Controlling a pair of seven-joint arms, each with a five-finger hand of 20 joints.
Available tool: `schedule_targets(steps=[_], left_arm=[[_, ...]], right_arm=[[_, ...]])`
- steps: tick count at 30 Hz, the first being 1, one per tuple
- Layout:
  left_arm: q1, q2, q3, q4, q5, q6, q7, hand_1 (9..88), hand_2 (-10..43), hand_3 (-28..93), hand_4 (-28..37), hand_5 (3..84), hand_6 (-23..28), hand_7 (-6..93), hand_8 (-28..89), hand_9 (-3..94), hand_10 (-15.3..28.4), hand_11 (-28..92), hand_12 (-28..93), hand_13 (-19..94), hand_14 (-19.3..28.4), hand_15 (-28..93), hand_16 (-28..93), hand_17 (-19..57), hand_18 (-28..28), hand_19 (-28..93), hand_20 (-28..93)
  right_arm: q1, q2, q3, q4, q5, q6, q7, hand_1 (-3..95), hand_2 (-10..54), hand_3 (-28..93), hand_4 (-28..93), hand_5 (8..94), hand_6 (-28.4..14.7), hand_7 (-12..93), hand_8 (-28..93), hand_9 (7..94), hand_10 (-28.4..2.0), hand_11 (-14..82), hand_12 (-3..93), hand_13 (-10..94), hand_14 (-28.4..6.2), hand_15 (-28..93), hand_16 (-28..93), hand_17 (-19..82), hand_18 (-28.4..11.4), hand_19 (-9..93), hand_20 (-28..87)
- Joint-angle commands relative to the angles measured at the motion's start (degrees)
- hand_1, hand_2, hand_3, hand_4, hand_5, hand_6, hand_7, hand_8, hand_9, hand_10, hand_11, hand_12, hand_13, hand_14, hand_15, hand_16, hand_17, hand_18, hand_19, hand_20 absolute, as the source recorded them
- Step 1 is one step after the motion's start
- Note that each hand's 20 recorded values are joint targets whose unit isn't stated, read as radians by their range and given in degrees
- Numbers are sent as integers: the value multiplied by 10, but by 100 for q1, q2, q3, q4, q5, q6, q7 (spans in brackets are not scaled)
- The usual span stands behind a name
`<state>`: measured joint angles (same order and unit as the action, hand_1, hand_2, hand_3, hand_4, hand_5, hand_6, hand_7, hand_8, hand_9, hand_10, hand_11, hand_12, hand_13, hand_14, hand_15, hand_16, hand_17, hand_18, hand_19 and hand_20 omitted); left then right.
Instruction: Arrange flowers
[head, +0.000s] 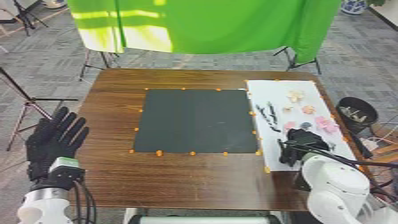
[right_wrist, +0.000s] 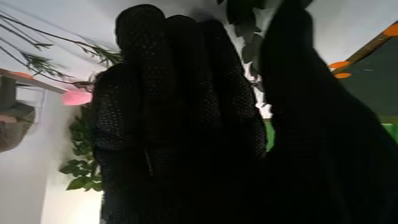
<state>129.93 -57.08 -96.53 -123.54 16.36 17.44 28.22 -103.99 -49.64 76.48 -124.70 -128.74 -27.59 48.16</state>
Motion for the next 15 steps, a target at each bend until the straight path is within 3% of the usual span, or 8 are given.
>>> schedule_targets(steps=[1, 8, 11, 15], left_arm=[[41, -64, 15, 10, -55, 0, -84, 286, 127, 704, -283, 393, 91, 132, -78, 290, 157, 243, 112, 221, 161, 381, -73, -63, 144, 350, 80], [20, -67, 30, 13, -72, 11, -92, 288, 127, 704, -283, 394, 91, 135, -79, 291, 158, 245, 113, 221, 162, 386, -72, -64, 145, 351, 80], [32, -66, 29, 13, -74, 14, -92, 290, 126, 705, -283, 394, 91, 135, -79, 290, 158, 247, 114, 221, 162, 388, -72, -64, 145, 352, 80], [53, -67, 37, 0, -125, 14, -57, 293, 118, 709, -283, 394, 91, 137, -79, 290, 158, 248, 114, 221, 162, 390, -73, -64, 145, 352, 81]], right_arm=[[-502, -145, -25, 453, 21, -12, -85, 585, -95, 683, -268, 705, -36, 231, 72, 814, -127, 99, 366, 737, -86, 352, 362, 403, -201, 868, 255], [-732, -196, 62, 442, 186, 543, -244, 595, -95, 722, -259, 718, -13, 426, 136, 844, -113, 76, 384, 762, -67, 309, 393, 416, -193, 856, 250], [-776, -173, 53, 442, 187, 932, -270, 596, -95, 746, -218, 699, -5, 513, 122, 883, -92, 57, 344, 852, -44, 209, 417, 507, -170, 855, 230], [-816, -135, 106, 371, 271, 1323, -351, 593, -95, 759, -189, 691, 0, 579, 109, 934, -76, 80, 351, 928, -33, 202, 444, 568, -161, 889, 189]])
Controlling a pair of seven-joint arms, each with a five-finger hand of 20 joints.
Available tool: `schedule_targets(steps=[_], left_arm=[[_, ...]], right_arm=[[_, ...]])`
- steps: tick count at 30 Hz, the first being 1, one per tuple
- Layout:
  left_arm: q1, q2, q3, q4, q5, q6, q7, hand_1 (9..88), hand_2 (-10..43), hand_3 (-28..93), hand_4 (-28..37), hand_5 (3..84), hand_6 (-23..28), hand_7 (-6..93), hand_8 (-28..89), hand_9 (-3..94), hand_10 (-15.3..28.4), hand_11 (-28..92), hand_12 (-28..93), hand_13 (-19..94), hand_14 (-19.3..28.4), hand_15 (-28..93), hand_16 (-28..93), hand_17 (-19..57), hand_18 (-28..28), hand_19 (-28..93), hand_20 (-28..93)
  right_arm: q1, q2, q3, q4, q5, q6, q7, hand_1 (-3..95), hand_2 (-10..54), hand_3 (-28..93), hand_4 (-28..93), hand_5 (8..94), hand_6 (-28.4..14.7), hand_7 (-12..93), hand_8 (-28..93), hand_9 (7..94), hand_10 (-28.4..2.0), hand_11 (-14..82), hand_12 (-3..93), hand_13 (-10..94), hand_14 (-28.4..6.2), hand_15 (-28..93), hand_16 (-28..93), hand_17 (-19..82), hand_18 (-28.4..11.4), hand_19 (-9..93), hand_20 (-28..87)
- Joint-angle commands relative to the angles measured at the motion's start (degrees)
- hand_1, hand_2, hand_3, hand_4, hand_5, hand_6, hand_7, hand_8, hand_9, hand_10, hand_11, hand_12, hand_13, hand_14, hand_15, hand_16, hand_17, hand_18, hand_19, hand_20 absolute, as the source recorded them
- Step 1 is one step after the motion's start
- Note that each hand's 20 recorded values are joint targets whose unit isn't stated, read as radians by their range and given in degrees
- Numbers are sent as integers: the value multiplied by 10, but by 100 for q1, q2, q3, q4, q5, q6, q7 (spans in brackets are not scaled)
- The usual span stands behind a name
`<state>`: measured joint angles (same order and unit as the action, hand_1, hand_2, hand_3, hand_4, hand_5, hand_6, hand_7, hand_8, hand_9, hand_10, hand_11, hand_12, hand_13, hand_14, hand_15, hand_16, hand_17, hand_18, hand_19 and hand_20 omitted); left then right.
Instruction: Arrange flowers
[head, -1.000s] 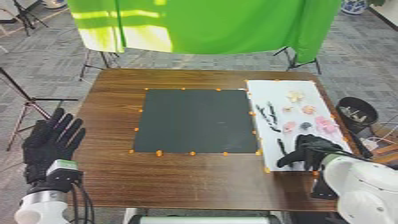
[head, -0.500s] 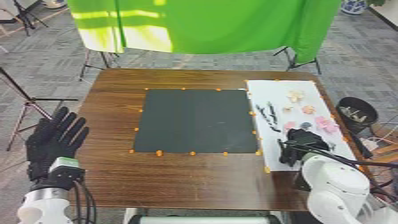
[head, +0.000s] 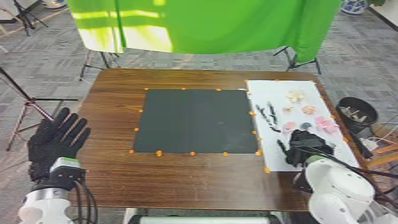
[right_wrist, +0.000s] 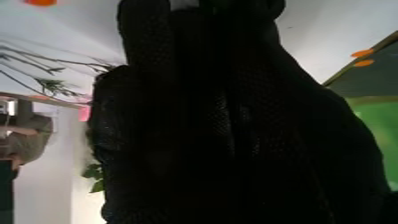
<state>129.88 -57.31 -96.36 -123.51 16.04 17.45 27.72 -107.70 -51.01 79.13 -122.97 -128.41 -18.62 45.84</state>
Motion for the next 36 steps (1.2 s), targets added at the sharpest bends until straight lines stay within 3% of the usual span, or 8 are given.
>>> schedule_targets(steps=[1, 9, 18, 23, 26, 30, 36], left_arm=[[48, -43, 24, 4, -94, 12, -16, 295, 117, 709, -283, 394, 92, 136, -79, 290, 158, 249, 114, 221, 162, 390, -73, -64, 145, 353, 81], [55, -36, 5, 14, -108, -10, 4, 299, 113, 709, -283, 395, 92, 138, -80, 289, 157, 252, 114, 221, 163, 394, -73, -64, 146, 355, 83], [103, -21, -20, -3, -172, -12, 49, 298, 113, 709, -283, 395, 93, 137, -80, 289, 157, 253, 113, 222, 164, 396, -74, -64, 146, 355, 83], [203, 41, -83, -18, -194, 26, 41, 298, 114, 708, -283, 395, 93, 137, -80, 289, 157, 252, 112, 223, 164, 395, -74, -64, 147, 355, 83], [464, 90, -251, -88, -173, -19, -24, 298, 114, 708, -283, 395, 93, 138, -80, 289, 157, 252, 112, 223, 164, 394, -75, -64, 147, 354, 83], [668, 93, -389, -139, -188, 97, 17, 296, 114, 708, -283, 394, 93, 137, -81, 288, 157, 249, 111, 222, 163, 392, -74, -64, 146, 353, 83], [729, 132, -375, -123, -205, 128, -45, 295, 118, 712, -283, 394, 92, 136, -80, 289, 157, 249, 112, 222, 162, 390, -73, -63, 146, 351, 84]], right_arm=[[-453, 26, -157, 170, 236, 537, -122, 582, -95, 773, -183, 691, 2, 583, 107, 936, -75, 95, 358, 931, -32, 208, 450, 570, -161, 894, 187], [-481, 224, -147, -90, 194, 1877, -313, 495, -95, 847, -24, 673, -7, 656, 92, 937, -77, 176, 458, 914, -52, 309, 506, 524, -194, 930, 238], [-413, 358, -218, -341, 363, 2680, -440, 435, -95, 921, 39, 673, -4, 686, 111, 937, -76, 218, 503, 892, -70, 406, 503, 502, -218, 932, 317], [402, 334, -740, -278, 1026, 2946, -171, 432, -95, 925, 40, 668, -1, 691, 113, 937, -73, 222, 505, 891, -69, 415, 498, 503, -217, 932, 320], [996, 219, -1183, -182, 1270, 3131, -120, 431, -95, 926, 33, 665, -3, 693, 112, 937, -74, 220, 509, 889, -69, 420, 497, 504, -218, 932, 320], [1798, -74, -1857, 25, 1471, 3514, -57, 431, -95, 927, 35, 665, -4, 694, 110, 937, -73, 220, 508, 887, -69, 424, 491, 506, -220, 932, 321], [2905, -742, -2739, 571, 1815, 3450, -353, 429, -95, 928, 44, 664, -5, 697, 113, 937, -74, 222, 512, 886, -72, 434, 488, 506, -223, 932, 328]])
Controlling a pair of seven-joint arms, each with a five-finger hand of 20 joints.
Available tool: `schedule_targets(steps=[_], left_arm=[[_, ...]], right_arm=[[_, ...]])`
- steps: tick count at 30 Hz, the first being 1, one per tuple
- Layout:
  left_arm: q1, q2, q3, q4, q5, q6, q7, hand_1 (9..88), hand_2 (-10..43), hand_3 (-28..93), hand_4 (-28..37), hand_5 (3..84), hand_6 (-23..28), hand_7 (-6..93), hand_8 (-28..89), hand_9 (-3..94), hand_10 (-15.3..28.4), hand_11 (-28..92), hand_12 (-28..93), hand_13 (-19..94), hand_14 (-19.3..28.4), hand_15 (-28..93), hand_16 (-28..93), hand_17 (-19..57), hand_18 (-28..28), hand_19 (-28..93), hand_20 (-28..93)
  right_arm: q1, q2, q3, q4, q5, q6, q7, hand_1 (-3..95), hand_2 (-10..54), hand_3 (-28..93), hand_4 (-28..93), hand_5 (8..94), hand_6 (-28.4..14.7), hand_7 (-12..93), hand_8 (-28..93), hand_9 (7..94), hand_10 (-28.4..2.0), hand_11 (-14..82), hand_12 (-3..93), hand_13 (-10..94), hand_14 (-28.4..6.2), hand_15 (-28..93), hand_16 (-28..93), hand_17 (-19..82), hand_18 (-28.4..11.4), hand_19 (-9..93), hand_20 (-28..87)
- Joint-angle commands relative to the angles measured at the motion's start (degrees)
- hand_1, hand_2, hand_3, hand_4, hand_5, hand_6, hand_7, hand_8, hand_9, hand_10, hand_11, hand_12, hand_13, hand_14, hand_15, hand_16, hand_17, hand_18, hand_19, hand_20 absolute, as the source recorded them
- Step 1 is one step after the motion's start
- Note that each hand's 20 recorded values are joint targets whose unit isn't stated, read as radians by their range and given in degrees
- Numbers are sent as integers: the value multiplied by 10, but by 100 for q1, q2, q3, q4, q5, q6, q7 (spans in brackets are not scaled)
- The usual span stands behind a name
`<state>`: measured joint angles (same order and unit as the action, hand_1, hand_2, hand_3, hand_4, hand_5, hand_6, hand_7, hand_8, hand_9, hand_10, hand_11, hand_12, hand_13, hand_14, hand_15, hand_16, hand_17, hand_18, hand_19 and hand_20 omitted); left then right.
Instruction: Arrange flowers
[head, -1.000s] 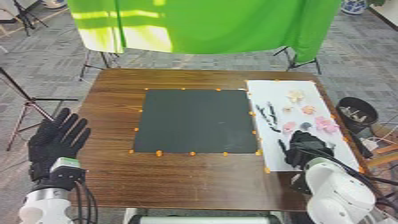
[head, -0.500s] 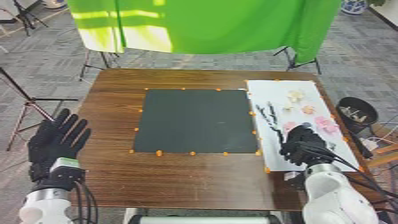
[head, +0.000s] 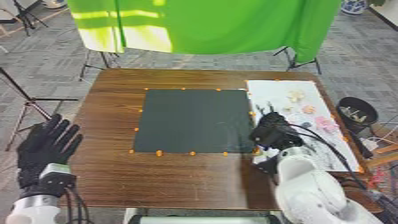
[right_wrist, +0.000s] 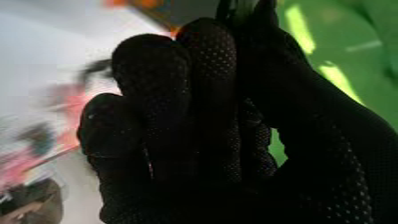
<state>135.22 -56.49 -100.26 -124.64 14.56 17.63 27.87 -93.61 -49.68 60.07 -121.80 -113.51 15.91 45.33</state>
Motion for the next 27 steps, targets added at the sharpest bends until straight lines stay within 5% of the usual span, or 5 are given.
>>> schedule_targets(steps=[1, 5, 13, 16, 27], left_arm=[[190, 56, 32, 12, -44, 103, -70, 295, 118, 712, -283, 394, 92, 136, -80, 288, 157, 249, 112, 222, 162, 391, -73, -63, 146, 350, 84], [128, 80, 86, 147, 104, 358, -119, 297, 119, 710, -283, 393, 92, 137, -80, 288, 157, 249, 113, 222, 161, 389, -72, -63, 146, 349, 84], [9, 240, 241, 176, -3, 415, -155, 297, 120, 711, -283, 395, 92, 138, -80, 290, 156, 252, 113, 222, 161, 389, -71, -63, 146, 347, 86], [-114, 252, 378, 181, 216, 547, -270, 299, 123, 708, -283, 395, 92, 139, -80, 291, 156, 252, 113, 223, 161, 391, -71, -64, 146, 348, 87], [-339, 307, 526, 258, 197, 614, -603, 301, 140, 734, -264, 401, 94, 147, -83, 294, 157, 259, 112, 223, 162, 398, -74, -64, 147, 351, 87]], right_arm=[[1685, -1013, -992, 593, 346, -82, -324, 429, -95, 927, 45, 663, -4, 697, 113, 937, -74, 222, 512, 885, -72, 436, 488, 506, -222, 932, 329], [2401, -1657, -1547, 1337, 452, -524, -455, 427, -95, 927, 51, 662, -3, 700, 112, 937, -74, 223, 513, 883, -73, 441, 486, 506, -223, 932, 329], [2887, -2766, -2047, 2415, 984, -758, 271, 426, -95, 929, 51, 653, -2, 710, 114, 937, -74, 224, 525, 877, -79, 458, 480, 502, -228, 932, 333], [2816, -3156, -2095, 2823, 910, -655, 740, 431, -95, 926, 40, 649, -5, 712, 114, 937, -74, 222, 528, 874, -81, 465, 476, 502, -230, 932, 329], [2316, -3549, -2301, 3097, -225, -192, 1366, 450, -95, 923, 11, 645, -11, 711, 107, 936, -84, 215, 506, 873, -82, 475, 441, 513, -246, 932, 301]])
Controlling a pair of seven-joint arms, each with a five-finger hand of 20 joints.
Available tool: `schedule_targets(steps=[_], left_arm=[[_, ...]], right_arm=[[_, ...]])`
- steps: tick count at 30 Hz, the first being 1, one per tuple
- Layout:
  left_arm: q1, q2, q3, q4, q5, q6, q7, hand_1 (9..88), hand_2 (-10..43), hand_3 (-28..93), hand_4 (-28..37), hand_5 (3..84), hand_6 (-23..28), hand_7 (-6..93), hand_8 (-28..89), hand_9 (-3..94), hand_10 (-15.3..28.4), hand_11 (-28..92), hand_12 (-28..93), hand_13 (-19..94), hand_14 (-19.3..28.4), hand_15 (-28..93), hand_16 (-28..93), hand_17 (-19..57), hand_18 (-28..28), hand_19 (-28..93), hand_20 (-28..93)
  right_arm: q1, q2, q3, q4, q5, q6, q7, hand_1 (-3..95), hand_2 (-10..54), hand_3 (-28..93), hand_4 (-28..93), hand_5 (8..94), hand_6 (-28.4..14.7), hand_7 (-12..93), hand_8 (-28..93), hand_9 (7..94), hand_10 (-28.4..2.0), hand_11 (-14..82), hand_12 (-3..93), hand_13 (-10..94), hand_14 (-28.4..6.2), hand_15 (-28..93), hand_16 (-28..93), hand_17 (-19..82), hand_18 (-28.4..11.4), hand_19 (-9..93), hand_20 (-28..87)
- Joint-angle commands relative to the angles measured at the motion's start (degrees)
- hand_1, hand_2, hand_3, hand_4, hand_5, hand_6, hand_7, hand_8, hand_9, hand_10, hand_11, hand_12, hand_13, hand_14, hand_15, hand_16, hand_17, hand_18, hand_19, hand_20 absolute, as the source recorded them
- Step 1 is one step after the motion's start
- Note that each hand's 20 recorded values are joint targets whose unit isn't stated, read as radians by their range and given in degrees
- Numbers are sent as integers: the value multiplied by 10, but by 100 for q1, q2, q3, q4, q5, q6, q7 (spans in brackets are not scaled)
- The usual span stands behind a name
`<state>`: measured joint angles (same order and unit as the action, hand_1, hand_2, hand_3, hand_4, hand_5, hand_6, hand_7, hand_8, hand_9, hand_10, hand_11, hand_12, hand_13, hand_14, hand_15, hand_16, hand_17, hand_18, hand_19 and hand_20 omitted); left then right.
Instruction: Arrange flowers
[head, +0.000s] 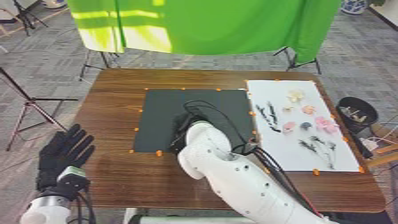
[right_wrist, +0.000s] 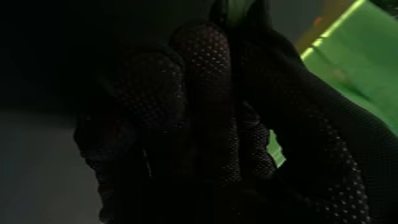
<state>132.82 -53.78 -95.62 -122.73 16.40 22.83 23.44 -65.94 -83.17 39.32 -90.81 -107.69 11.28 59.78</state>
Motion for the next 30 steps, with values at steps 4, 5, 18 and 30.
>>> schedule_targets(steps=[4, 5, 18, 30], left_arm=[[-153, 46, 90, 92, 17, 63, -186, 302, 140, 732, -254, 404, 94, 149, -84, 295, 158, 265, 113, 224, 163, 402, -75, -65, 147, 353, 87], [-174, 54, 102, 100, 17, 65, -194, 303, 140, 731, -254, 404, 94, 150, -84, 295, 158, 266, 113, 224, 163, 403, -75, -65, 147, 354, 87], [-703, 97, 554, 303, -29, -11, -449, 300, 132, 724, -262, 403, 95, 152, -86, 295, 157, 268, 111, 225, 162, 406, -78, -66, 148, 358, 88], [-764, 93, 617, 332, -31, -108, -360, 301, 133, 730, -258, 402, 95, 155, -86, 294, 157, 271, 109, 226, 162, 410, -79, -65, 148, 360, 87]], right_arm=[[-456, -150, -447, -143, -1068, 193, -253, 448, -95, 923, 12, 641, -10, 714, 108, 936, -87, 213, 500, 876, -79, 473, 437, 519, -246, 932, 299], [-464, -152, -477, -181, -1123, 181, -290, 448, -95, 922, 12, 640, -10, 714, 108, 936, -87, 213, 501, 876, -79, 473, 436, 520, -246, 932, 300], [-642, -769, -38, 326, -1470, -117, -450, 449, -95, 915, 0, 635, -5, 717, 102, 937, -90, 215, 491, 886, -75, 467, 433, 530, -243, 932, 313], [-709, -701, -225, 323, -1829, -482, -746, 448, -95, 875, -59, 618, -20, 701, 116, 925, -88, 211, 493, 877, -78, 469, 427, 526, -240, 932, 311]])
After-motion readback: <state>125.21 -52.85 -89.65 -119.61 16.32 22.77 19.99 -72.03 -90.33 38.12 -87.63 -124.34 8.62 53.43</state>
